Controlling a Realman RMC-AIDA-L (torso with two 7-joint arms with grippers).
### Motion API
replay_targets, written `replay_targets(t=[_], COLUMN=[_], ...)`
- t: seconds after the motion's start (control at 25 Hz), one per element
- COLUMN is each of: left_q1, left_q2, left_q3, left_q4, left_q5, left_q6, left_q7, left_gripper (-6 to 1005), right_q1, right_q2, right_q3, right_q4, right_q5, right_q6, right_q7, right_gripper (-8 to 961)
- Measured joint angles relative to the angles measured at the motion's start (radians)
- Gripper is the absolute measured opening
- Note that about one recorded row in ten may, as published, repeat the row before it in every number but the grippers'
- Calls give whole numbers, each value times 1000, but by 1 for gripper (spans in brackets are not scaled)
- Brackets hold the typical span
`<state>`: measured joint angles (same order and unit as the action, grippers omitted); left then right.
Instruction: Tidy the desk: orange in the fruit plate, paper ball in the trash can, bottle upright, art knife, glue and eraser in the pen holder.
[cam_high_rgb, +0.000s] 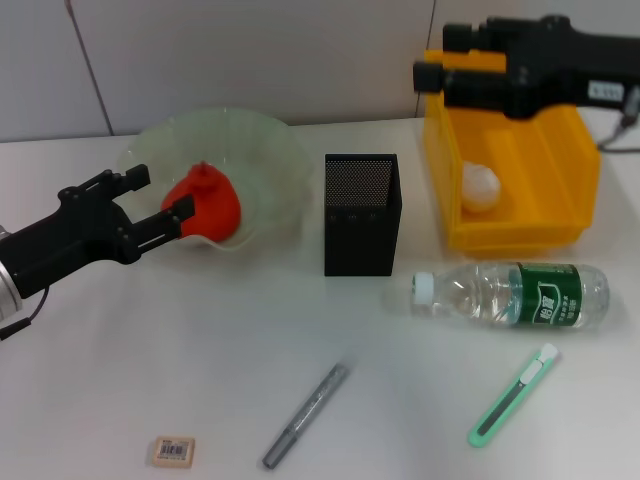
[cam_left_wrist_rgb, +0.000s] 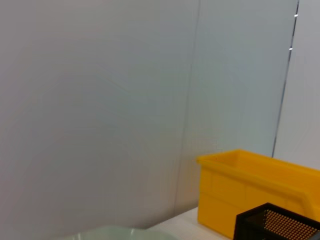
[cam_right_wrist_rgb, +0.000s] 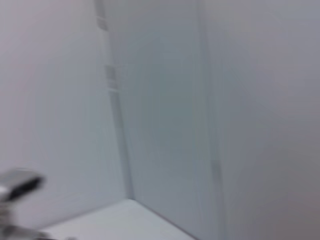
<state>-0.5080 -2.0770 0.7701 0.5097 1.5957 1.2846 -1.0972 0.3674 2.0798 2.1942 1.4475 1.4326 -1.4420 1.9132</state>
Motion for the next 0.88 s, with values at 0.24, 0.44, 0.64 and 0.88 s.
replay_targets(t=[0.24,0.44,0.64,0.88], left_q1=[7,14,20,28], left_q2=[1,4,5,8], left_q3=[0,0,0,38], left_q4=[-18,-18,-19,-7], left_q5=[-30,-35,-33,-30], left_q6=[65,108,183,247], left_q7=[60,77,120,123], left_gripper=[775,775,775,775], right_q1=[-25,-25,-27,14], right_q2=[-7,-24,-25,-21], right_q3=[90,171,191,162], right_q4=[-91,-124,-74,37], right_q5=[21,-77,-259,-461], right_q6=[-167,-300,-312,-319], right_q7=[-183,-225,-220,-116], right_gripper=[677,687,696,707])
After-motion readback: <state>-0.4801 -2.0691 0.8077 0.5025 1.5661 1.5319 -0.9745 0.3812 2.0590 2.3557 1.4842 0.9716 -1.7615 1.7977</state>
